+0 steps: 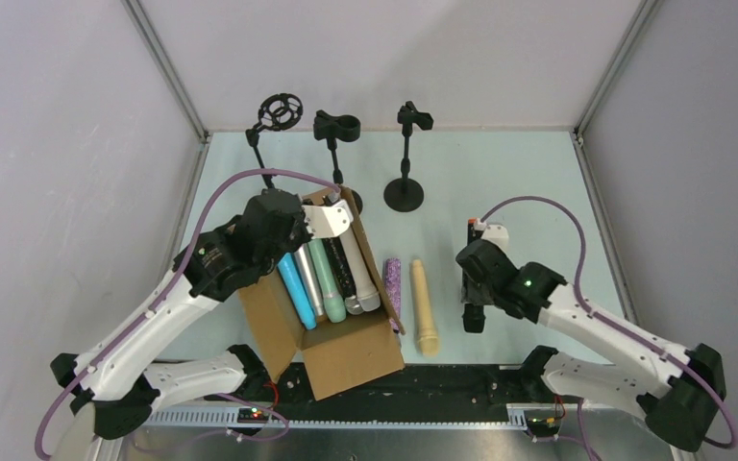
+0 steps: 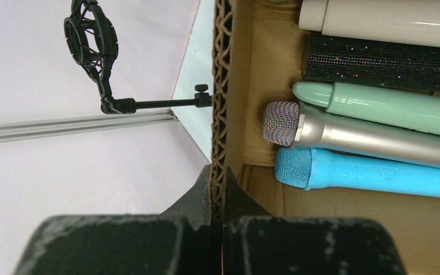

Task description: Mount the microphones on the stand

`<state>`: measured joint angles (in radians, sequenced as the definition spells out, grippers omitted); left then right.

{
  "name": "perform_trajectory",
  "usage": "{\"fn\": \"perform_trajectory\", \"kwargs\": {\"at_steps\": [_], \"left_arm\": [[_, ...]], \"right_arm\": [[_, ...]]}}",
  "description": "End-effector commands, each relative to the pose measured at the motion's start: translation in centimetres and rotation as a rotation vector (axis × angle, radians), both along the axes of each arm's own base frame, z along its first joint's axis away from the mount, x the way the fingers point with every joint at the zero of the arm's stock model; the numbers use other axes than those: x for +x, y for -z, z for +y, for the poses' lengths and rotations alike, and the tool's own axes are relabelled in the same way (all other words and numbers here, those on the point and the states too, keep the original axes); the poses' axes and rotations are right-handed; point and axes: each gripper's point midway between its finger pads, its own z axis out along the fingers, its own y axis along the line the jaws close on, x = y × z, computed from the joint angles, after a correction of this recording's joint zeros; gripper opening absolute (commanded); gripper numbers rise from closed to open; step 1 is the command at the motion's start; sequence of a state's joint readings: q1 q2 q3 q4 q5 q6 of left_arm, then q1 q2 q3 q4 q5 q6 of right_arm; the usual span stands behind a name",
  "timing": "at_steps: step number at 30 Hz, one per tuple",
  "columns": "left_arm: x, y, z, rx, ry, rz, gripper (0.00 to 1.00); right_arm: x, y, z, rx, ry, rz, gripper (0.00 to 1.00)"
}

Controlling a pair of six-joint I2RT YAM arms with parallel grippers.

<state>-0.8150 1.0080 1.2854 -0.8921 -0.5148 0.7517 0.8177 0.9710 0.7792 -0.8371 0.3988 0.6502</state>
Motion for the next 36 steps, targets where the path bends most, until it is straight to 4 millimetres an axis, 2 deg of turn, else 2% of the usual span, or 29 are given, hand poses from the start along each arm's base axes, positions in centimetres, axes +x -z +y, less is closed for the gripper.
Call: {"fn": "perform_trajectory", "kwargs": {"at_steps": [1, 5, 10, 21, 29, 32, 36], "left_arm": [[0.7, -3.2, 0.2, -0.057, -0.027, -0.108, 0.00], [0.7, -3.4, 0.2, -0.061, -0.024, -0.112, 0.00], [0.7, -3.3, 0.2, -0.063, -0.024, -0.110, 0.00], [0.7, -3.5, 0.3, -0.067, -0.026, -0.115, 0.00], [0.6, -3.5, 0.3, -0.068, -0.026, -0.115, 0.00], [0.7, -3.5, 0.3, -0.070, -0.026, -0.115, 0.00], [0.7, -3.5, 0.3, -0.066, -0.026, -0.115, 0.00]], "right_arm": [[1.2, 2.1, 3.6, 0.068, -0.075, 0.051, 0.00], [0.6, 5.6, 5.2, 0.038, -0.106, 0.120, 0.00], [0.2, 8.4, 7.1, 0.048, -0.126, 0.173, 0.00], [-1.1, 10.0, 11.1, 0.146, -0.152, 0.229, 0.00], [-2.3, 10.7, 11.7, 0.153, -0.115, 0.258, 0.00], [-3.1, 11.0, 11.9, 0.146, -0.119, 0.276, 0.06], [-4.1, 11.2, 11.8, 0.125, -0.124, 0.285, 0.28]]}}
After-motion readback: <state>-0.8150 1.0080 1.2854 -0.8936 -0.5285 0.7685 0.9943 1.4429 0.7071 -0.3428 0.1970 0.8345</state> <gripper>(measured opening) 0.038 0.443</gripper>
